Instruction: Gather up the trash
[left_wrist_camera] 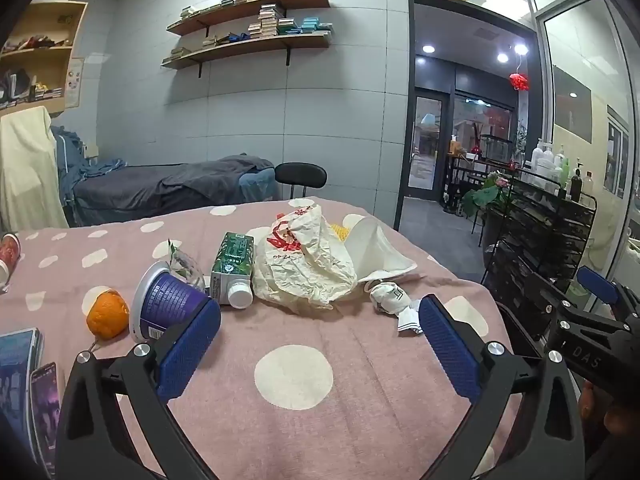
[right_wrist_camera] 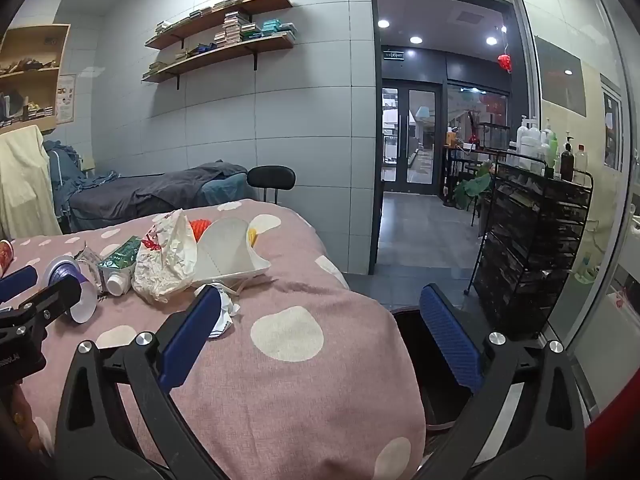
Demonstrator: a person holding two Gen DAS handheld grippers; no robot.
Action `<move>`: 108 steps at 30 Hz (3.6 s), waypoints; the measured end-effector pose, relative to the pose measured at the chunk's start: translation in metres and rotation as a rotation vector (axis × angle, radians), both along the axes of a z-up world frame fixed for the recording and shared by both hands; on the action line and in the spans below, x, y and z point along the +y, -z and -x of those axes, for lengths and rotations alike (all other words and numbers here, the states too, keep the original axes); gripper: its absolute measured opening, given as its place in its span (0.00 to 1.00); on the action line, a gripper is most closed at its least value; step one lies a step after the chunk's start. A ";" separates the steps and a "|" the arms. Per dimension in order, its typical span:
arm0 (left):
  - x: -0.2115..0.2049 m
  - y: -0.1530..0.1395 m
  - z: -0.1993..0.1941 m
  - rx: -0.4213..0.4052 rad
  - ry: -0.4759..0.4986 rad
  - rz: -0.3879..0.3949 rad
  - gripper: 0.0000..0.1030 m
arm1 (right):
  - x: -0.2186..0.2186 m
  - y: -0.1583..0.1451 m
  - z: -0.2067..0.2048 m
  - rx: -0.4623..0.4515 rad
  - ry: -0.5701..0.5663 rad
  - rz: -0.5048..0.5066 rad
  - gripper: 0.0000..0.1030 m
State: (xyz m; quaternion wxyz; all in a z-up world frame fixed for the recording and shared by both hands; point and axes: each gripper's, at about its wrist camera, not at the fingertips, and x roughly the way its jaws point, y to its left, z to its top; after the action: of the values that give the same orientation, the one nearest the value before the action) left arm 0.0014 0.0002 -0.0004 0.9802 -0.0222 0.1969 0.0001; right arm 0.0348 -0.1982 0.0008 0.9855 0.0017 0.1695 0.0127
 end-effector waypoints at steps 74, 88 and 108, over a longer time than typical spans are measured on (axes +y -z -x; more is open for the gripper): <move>-0.002 0.007 0.004 -0.006 0.019 0.007 0.94 | -0.005 0.011 -0.008 0.040 0.009 -0.009 0.96; -0.002 0.012 0.004 0.010 0.016 0.017 0.94 | -0.003 0.010 -0.009 0.054 0.001 -0.001 0.96; 0.006 0.015 -0.001 0.034 -0.003 0.028 0.94 | 0.002 0.014 -0.014 0.073 -0.004 0.003 0.96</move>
State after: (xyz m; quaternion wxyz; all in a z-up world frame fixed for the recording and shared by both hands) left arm 0.0024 0.0058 -0.0159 0.9763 -0.0363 0.2133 -0.0008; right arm 0.0490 -0.1960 -0.0135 0.9786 0.0004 0.2053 0.0146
